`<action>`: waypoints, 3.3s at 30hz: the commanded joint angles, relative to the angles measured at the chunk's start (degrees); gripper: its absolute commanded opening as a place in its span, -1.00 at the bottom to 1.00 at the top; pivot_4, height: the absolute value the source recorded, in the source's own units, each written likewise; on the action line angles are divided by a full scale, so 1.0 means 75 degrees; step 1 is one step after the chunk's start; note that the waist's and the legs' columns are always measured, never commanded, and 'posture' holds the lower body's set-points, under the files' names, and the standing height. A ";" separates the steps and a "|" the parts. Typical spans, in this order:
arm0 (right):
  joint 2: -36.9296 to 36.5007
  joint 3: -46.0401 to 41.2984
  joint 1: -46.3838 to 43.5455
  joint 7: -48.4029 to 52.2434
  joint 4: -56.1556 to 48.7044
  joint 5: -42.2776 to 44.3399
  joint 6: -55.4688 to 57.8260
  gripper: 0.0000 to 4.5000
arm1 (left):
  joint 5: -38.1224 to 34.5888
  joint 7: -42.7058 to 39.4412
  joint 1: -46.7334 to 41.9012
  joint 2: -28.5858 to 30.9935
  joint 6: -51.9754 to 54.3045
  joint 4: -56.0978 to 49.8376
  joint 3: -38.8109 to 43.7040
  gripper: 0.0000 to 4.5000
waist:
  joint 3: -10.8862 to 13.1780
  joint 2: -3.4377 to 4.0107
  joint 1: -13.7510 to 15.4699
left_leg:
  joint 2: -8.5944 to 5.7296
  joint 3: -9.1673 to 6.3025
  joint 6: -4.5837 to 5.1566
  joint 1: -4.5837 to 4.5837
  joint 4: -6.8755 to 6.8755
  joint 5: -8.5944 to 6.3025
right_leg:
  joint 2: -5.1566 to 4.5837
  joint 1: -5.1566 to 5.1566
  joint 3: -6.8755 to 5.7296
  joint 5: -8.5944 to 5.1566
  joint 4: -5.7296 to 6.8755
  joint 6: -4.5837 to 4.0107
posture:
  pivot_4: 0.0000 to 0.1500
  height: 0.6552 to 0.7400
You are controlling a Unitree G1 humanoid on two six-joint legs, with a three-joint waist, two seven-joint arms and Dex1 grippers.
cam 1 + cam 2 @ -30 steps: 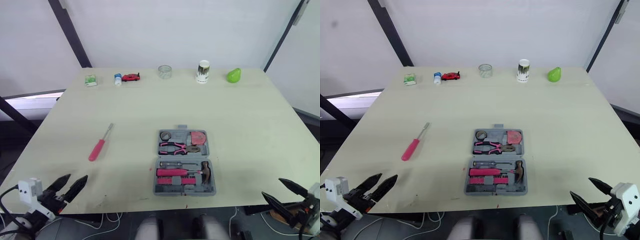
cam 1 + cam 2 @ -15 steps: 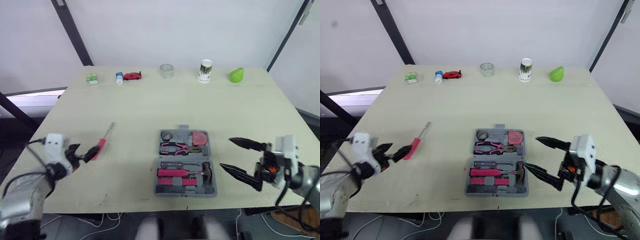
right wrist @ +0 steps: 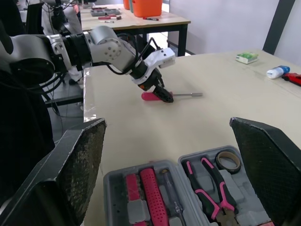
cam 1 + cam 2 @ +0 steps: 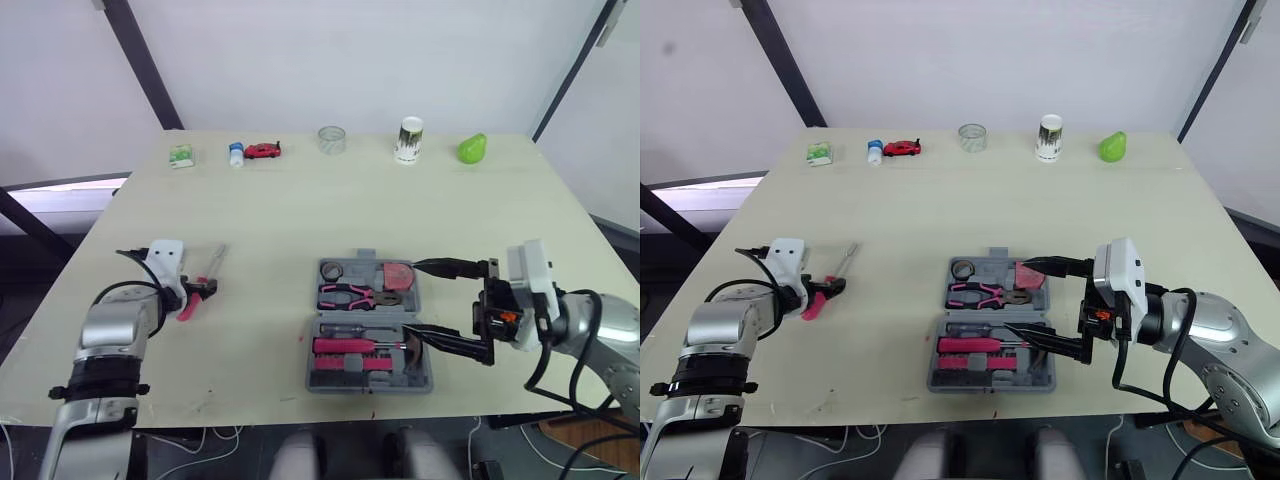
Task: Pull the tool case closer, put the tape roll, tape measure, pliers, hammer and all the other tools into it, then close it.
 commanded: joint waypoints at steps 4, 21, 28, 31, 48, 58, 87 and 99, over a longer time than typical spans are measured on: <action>-0.0002 -0.0024 -0.0252 -0.0008 0.0052 -0.0081 -0.0065 1.00 | 0.0179 -0.0010 0.0015 -0.0223 -0.0159 0.0133 0.0013 0.62 | -0.0001 0.0002 0.0006 | -0.0001 -0.0006 0.0000 0.0002 0.0008 0.0001 | -0.0001 0.0005 -0.0003 0.0001 0.0009 0.0000 | 1.00 1.00; 0.0253 0.0240 -0.0384 0.0114 0.0261 -0.0232 -0.0193 1.00 | -0.0043 -0.0223 0.0694 -0.0313 -0.0520 -0.0683 0.0534 -0.73 | -0.0003 0.0005 -0.0066 | 0.0004 -0.0009 -0.0001 0.0008 0.0022 0.0001 | 0.0002 0.0010 -0.0001 0.0002 0.0017 -0.0001 | 1.00 1.00; 0.0447 0.0312 -0.0231 0.0471 0.0557 -0.0364 -0.0493 1.00 | -0.0427 -0.0456 0.1370 -0.0468 -0.0735 -0.2102 0.0926 -0.73 | -0.0001 0.0002 -0.0001 | 0.0007 -0.0010 -0.0001 -0.0006 0.0022 0.0001 | -0.0013 0.0009 -0.0007 0.0002 0.0005 0.0000 | 1.00 1.00; 0.0499 0.0303 -0.0323 0.0596 0.0698 -0.0330 -0.0517 1.00 | -0.0810 -0.0755 0.1644 -0.0466 -0.0755 -0.2850 0.1190 -0.73 | 0.0000 0.0001 0.0016 | 0.0007 -0.0019 -0.0001 -0.0007 0.0022 0.0001 | -0.0022 0.0010 -0.0016 0.0002 0.0009 0.0000 | 1.00 1.00; -0.0918 -0.1239 0.1043 0.2084 0.1202 -0.0356 -0.0493 1.00 | -0.2469 -0.4742 0.1646 0.1907 0.0034 -0.6030 -0.1039 -0.73 | 0.0015 0.0021 -0.0007 | -0.0007 -0.0006 0.0000 -0.0002 0.0022 0.0001 | -0.0008 0.0011 -0.0004 0.0001 0.0004 0.0001 | 1.00 1.00; -0.1903 -0.3239 0.3487 0.3335 0.0864 -0.0903 -0.0859 1.00 | -0.1697 -0.6070 0.0538 0.2460 -0.0615 -0.6458 -0.3151 -0.73 | 0.0040 0.0047 0.0072 | -0.0002 0.0019 0.0001 0.0000 0.0022 0.0001 | 0.0026 0.0013 0.0008 -0.0002 0.0001 -0.0001 | 1.00 1.00; -0.2242 -0.3302 0.3508 0.3600 0.0739 -0.0999 -0.0580 1.00 | 0.0576 -0.5306 -0.1720 0.0371 0.1773 -0.6583 -0.7233 -0.73 | 0.0047 0.0041 0.0188 | -0.0007 0.0035 0.0003 -0.0014 0.0080 0.0001 | 0.0028 0.0017 0.0026 0.0004 0.0007 0.0011 | 1.00 1.00; -0.2195 -0.3352 0.3545 0.3548 0.0696 -0.1036 -0.0572 1.00 | 0.0907 -0.5189 -0.2241 0.0063 0.1770 -0.6058 -0.7975 -0.73 | 0.0047 0.0041 0.0188 | -0.0008 0.0030 0.0003 -0.0014 0.0083 0.0001 | 0.0028 0.0019 0.0026 0.0004 0.0008 0.0011 | 1.00 1.00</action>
